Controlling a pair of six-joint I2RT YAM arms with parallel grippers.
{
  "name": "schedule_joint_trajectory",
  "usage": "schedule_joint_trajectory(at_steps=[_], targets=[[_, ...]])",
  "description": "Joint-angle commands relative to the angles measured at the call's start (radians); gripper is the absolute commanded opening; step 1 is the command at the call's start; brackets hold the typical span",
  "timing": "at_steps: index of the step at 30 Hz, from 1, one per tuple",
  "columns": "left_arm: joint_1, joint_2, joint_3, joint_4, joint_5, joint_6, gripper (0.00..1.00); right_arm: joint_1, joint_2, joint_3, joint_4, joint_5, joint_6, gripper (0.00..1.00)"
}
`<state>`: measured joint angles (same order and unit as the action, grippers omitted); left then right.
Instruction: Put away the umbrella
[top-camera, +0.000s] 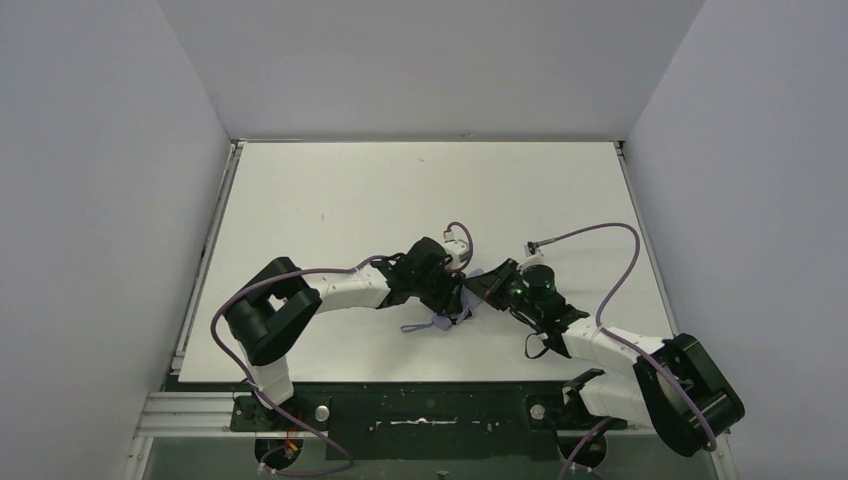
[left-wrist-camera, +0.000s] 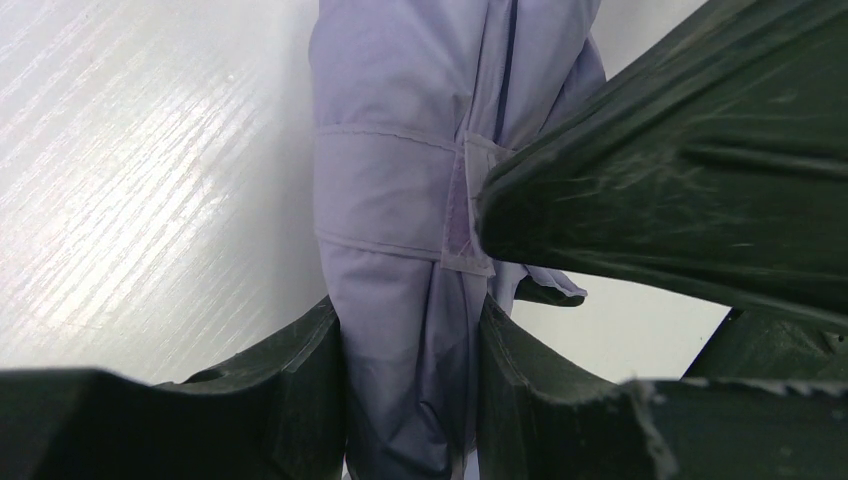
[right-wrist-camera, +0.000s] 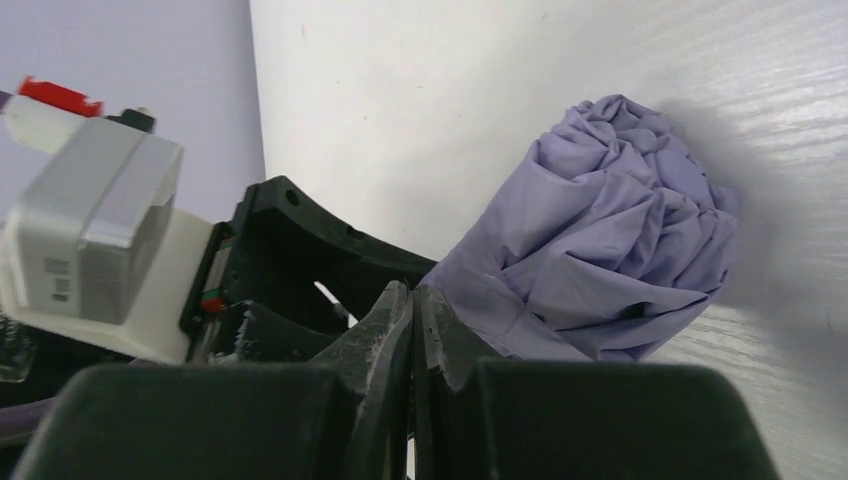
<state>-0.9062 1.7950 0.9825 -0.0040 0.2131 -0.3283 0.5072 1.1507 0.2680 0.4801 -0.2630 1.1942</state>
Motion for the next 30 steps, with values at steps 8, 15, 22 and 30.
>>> schedule_joint_trajectory(at_steps=[8,15,22,30], targets=[[-0.003,0.039,-0.015,-0.157,0.005,0.027,0.00,0.047,0.133,0.008,0.026,0.076,-0.008,0.00],[-0.005,0.030,-0.015,-0.165,0.012,0.047,0.00,0.056,0.159,0.061,-0.234,0.200,-0.041,0.00],[0.007,0.017,0.030,-0.218,0.060,0.122,0.00,0.064,0.059,0.089,-0.419,0.305,-0.118,0.00],[0.098,-0.004,0.169,-0.397,0.242,0.396,0.00,-0.006,-0.229,0.259,-0.739,0.414,-0.352,0.17]])
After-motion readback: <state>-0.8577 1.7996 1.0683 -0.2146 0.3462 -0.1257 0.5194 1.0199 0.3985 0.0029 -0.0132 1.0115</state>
